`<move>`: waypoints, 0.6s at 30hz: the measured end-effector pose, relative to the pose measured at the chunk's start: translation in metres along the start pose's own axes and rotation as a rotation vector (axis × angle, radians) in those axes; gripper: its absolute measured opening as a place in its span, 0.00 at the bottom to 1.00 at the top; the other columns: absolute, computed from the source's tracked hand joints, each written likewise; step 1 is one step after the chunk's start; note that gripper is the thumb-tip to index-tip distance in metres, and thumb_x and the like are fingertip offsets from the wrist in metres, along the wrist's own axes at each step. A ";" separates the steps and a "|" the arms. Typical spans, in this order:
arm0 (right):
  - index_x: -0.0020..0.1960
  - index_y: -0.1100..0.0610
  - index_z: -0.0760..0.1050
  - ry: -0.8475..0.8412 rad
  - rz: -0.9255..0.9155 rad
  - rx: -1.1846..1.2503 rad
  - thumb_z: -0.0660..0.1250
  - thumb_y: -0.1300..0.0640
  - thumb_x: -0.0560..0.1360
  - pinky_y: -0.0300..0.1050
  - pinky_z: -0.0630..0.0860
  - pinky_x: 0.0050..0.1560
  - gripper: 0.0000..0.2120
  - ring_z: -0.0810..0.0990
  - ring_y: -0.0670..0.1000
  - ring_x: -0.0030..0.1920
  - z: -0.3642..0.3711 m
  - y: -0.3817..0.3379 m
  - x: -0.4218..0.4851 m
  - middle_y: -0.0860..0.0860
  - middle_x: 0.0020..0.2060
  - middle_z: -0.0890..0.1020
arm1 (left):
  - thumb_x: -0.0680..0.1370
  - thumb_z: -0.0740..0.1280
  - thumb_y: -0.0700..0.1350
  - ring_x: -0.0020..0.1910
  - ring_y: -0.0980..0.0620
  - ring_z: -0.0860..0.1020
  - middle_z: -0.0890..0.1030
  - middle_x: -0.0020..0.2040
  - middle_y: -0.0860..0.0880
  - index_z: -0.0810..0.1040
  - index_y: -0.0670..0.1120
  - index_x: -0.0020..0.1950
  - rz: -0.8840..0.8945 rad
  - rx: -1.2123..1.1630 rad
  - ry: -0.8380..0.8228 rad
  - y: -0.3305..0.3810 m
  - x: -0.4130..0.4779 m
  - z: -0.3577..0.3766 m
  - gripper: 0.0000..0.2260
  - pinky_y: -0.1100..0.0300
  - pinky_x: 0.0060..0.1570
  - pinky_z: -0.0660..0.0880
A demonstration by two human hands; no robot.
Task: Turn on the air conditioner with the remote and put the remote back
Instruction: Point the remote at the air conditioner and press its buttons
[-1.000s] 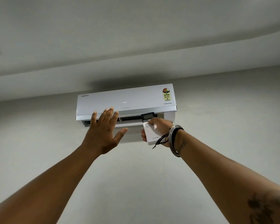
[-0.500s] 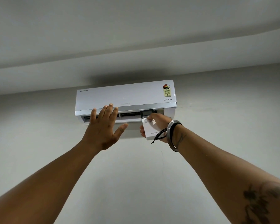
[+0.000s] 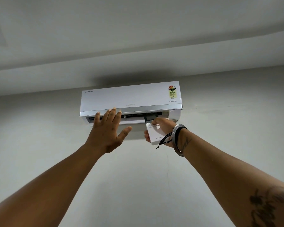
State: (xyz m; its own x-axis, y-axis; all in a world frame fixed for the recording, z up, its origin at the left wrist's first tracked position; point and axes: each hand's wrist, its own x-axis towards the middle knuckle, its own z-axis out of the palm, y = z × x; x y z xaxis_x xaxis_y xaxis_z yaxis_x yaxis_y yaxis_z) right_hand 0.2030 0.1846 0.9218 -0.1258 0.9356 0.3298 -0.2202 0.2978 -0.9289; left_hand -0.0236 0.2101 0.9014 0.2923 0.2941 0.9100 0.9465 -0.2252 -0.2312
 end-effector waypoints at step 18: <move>0.52 0.67 0.70 0.017 0.004 -0.007 0.55 0.61 0.78 0.49 0.79 0.33 0.09 0.81 0.60 0.29 0.006 0.002 -0.002 0.64 0.38 0.79 | 0.74 0.37 0.70 0.78 0.46 0.52 0.55 0.80 0.44 0.54 0.46 0.78 0.002 0.016 -0.011 0.002 0.005 -0.002 0.40 0.42 0.75 0.45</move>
State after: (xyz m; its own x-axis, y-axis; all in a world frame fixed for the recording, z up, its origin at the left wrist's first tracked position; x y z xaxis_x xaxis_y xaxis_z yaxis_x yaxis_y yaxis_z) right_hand 0.1970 0.1824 0.9208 -0.1107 0.9399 0.3229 -0.2129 0.2950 -0.9315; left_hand -0.0203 0.2095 0.9062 0.2958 0.3040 0.9056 0.9478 -0.2114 -0.2387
